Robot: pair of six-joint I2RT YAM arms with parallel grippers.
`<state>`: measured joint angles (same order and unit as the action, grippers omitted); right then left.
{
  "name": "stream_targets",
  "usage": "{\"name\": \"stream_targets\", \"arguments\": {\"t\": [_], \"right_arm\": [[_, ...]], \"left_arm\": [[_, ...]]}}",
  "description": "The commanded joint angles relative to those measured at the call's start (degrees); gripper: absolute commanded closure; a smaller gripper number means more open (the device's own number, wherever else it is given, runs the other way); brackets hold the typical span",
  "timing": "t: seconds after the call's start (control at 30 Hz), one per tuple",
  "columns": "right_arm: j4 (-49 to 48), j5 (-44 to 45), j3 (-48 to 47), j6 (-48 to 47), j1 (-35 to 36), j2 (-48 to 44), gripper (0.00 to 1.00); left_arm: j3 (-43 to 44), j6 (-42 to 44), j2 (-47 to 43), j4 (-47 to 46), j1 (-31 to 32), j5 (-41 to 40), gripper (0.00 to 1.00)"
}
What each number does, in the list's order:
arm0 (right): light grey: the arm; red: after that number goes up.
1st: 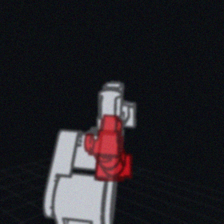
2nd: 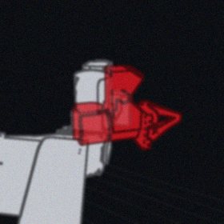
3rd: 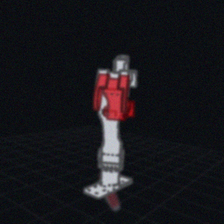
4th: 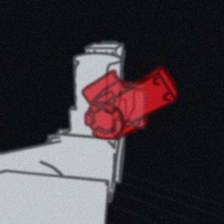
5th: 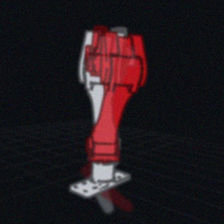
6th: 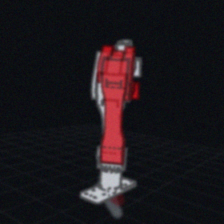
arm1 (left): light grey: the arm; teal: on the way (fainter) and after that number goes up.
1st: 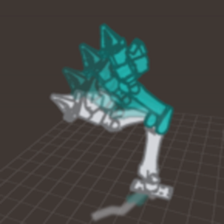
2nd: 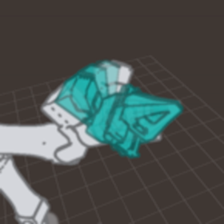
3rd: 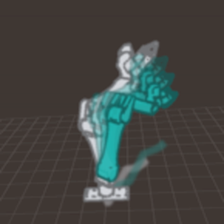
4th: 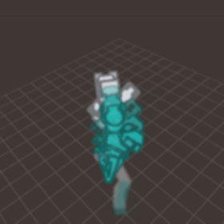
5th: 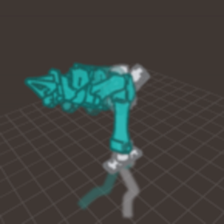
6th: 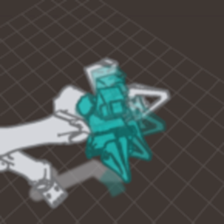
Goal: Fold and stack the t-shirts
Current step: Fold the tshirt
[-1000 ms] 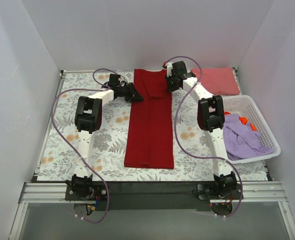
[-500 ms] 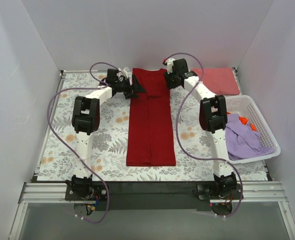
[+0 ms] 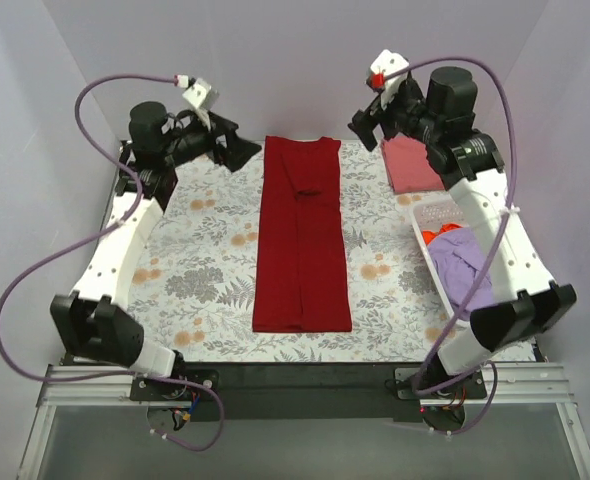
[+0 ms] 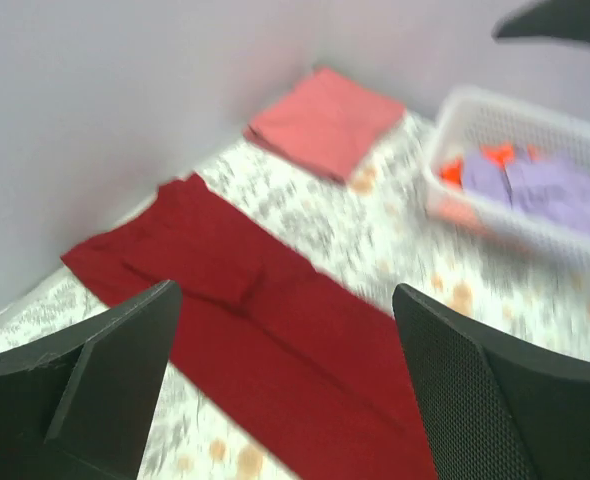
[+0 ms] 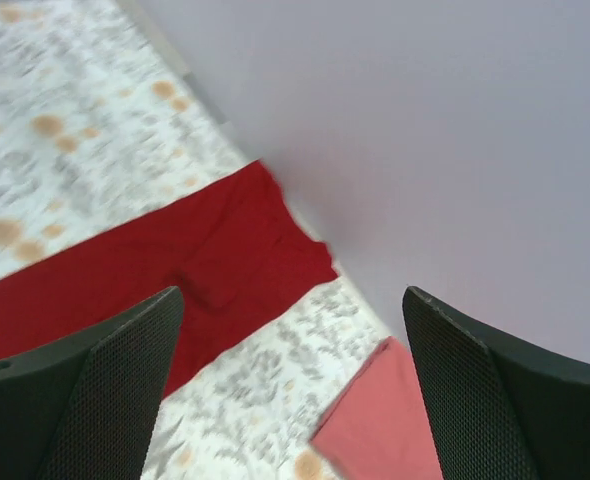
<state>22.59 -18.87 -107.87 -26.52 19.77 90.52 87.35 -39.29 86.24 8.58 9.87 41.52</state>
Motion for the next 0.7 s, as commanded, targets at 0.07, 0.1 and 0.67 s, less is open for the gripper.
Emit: {"name": "stream_targets", "arguments": {"t": [0.07,0.1,0.67], "right_arm": [[17.7,-4.5,17.0,-9.5,9.0,-8.8,0.09],[17.8,-4.4,25.3,-9.7,10.1,-10.9,0.09],[0.5,1.5,68.0,-12.7,32.7,-22.9,0.42]], "left_arm": [[-20.0,28.0,-12.7,19.6,1.9,9.5,0.15],[-23.2,30.8,-17.9,23.4,2.3,9.8,0.15],[-65.6,36.0,-36.7,8.9,30.7,-6.8,0.37]]}}
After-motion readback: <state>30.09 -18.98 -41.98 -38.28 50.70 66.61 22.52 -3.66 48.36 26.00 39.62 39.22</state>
